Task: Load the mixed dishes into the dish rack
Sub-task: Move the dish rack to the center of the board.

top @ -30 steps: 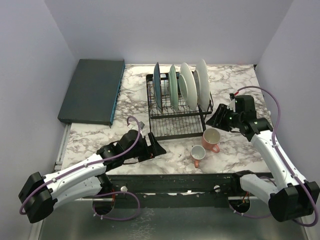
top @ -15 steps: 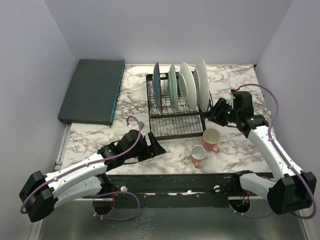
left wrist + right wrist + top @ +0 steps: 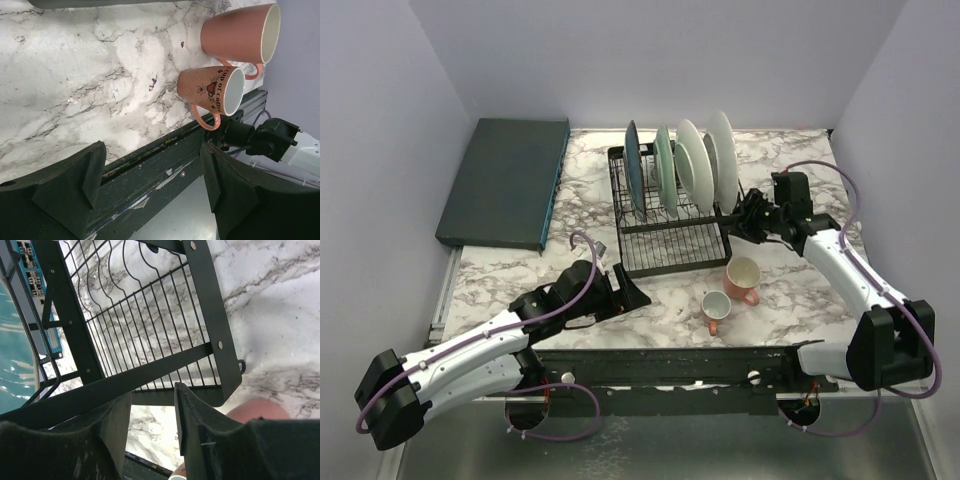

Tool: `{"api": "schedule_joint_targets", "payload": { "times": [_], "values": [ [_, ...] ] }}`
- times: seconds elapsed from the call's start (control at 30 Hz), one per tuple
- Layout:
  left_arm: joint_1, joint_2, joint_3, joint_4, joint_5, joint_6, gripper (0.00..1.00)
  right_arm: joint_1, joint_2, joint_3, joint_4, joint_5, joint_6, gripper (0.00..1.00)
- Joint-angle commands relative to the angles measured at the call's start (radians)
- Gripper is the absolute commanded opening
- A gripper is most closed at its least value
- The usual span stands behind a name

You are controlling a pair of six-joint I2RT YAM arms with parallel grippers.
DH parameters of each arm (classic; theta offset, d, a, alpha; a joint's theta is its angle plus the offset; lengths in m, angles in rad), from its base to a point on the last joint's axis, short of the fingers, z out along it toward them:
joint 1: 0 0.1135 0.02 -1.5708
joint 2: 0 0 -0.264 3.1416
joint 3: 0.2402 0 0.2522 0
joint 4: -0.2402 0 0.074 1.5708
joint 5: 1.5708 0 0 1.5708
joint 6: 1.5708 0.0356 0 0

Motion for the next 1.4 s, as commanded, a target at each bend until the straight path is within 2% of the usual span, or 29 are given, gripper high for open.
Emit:
{"api": "schedule_joint_targets", "payload": {
  "times": [0.0, 0.4, 0.63, 0.73, 0.97, 1.1, 1.37],
  "values": [
    [-0.005, -0.016, -0.015, -0.015, -0.027, 0.011, 0.83, -0.003, 0.077, 0.086, 0.167, 0.056, -0.004, 0.46],
    [-0.003, 0.034, 0.047, -0.05, -0.023, 0.04, 0.84, -0.009, 0.284, 0.247, 0.236, 0.045, -0.041, 0.46],
    [-0.002, 0.075, 0.069, -0.05, -0.032, 0.031, 0.85, -0.01, 0.352, 0.305, 0.245, 0.046, -0.051, 0.45],
    [-0.001, 0.112, 0.097, -0.048, -0.027, 0.027, 0.85, -0.01, 0.321, 0.286, 0.24, 0.063, -0.061, 0.47],
    [-0.001, 0.213, 0.171, -0.044, -0.015, 0.028, 0.85, -0.01, 0.173, 0.23, 0.163, 0.084, -0.097, 0.58],
    [-0.018, 0.307, 0.223, -0.045, -0.009, 0.02, 0.84, -0.01, 0.063, 0.18, 0.126, 0.069, -0.111, 0.59],
    [-0.102, 0.399, 0.314, -0.044, -0.09, -0.012, 0.82, -0.009, -0.114, 0.129, -0.013, 0.059, -0.174, 0.59]
  ]
}}
